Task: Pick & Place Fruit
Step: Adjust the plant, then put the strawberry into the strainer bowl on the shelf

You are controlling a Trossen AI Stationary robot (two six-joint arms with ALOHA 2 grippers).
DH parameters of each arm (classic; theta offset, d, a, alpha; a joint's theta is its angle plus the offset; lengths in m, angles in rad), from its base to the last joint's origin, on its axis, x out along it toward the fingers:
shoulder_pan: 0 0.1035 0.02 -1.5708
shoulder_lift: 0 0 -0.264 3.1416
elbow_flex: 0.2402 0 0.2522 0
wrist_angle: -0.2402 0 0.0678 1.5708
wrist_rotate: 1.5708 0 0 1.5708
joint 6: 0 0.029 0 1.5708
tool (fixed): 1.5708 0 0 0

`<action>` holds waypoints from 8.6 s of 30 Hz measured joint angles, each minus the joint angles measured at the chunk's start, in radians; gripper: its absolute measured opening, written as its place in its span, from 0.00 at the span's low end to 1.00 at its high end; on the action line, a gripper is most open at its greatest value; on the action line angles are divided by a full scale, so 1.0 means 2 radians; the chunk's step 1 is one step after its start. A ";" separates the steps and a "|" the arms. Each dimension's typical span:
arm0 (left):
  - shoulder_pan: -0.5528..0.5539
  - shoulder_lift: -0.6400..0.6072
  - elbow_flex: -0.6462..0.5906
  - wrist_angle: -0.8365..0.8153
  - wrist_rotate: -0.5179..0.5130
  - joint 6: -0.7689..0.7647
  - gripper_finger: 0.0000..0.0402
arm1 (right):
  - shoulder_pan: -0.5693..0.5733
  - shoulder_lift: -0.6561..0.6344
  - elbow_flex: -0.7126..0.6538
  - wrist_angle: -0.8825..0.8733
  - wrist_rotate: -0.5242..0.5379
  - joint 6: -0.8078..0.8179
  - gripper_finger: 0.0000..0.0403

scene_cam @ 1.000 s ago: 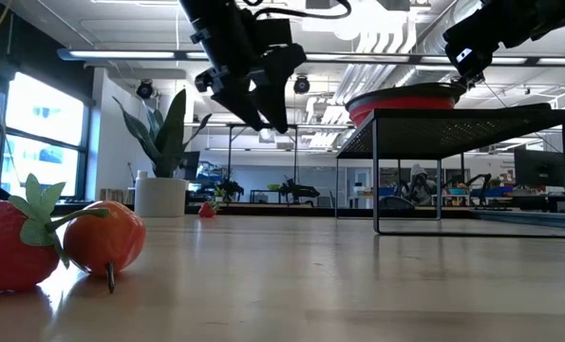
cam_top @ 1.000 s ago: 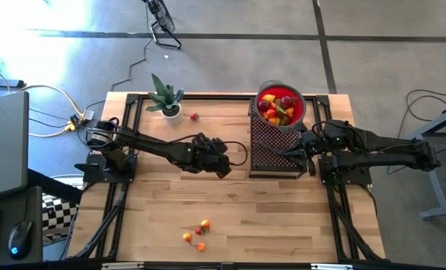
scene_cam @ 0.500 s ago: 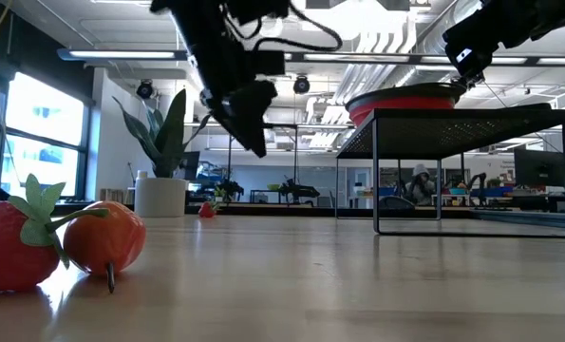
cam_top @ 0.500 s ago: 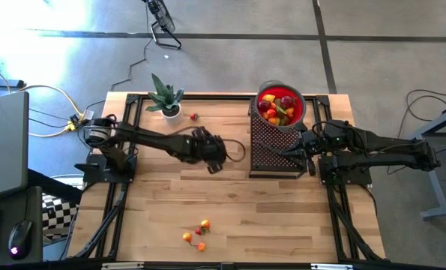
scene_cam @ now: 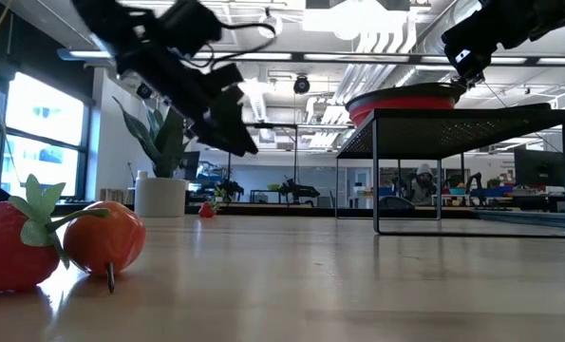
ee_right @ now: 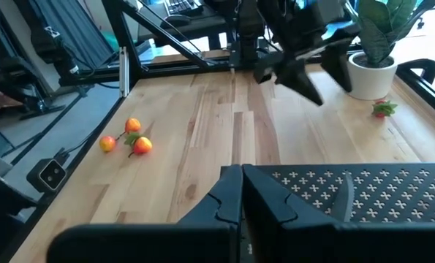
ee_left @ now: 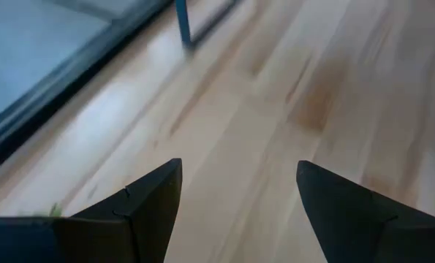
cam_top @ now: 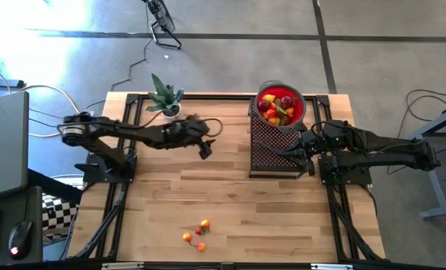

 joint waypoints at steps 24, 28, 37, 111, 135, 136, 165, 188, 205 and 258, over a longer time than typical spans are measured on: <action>0.012 -0.009 -0.088 0.198 0.052 -0.089 0.66 | 0.000 0.000 0.000 0.008 0.011 -0.008 0.01; 0.012 -0.009 -0.087 0.206 0.051 -0.083 0.66 | 0.000 0.000 0.000 0.011 0.011 -0.008 0.01; 0.012 -0.009 -0.087 0.190 0.051 -0.094 0.66 | 0.000 0.000 0.000 0.012 0.011 -0.009 0.01; -0.025 0.053 -0.088 0.005 -0.286 -0.406 0.00 | 0.000 0.003 0.000 0.011 0.013 0.000 0.01; 0.085 0.055 -0.087 -0.024 -0.326 -0.445 0.00 | 0.000 0.003 0.000 0.011 0.013 0.002 0.01; 0.089 0.055 -0.088 -0.029 -0.327 -0.451 0.00 | 0.000 0.003 0.000 0.011 0.013 0.003 0.01; 0.176 0.055 -0.088 -0.048 -0.326 -0.470 0.00 | 0.000 0.003 0.000 0.010 0.012 0.004 0.01; 0.099 -0.031 -0.034 0.006 -0.173 -0.192 0.00 | 0.000 0.003 0.000 0.014 0.013 0.005 0.01; 0.148 -0.031 -0.024 0.039 0.092 0.081 0.00 | 0.000 0.003 0.000 0.014 0.013 0.003 0.01; 0.215 0.072 0.133 -0.203 0.129 0.382 0.49 | 0.000 0.008 0.000 0.017 0.066 0.013 0.01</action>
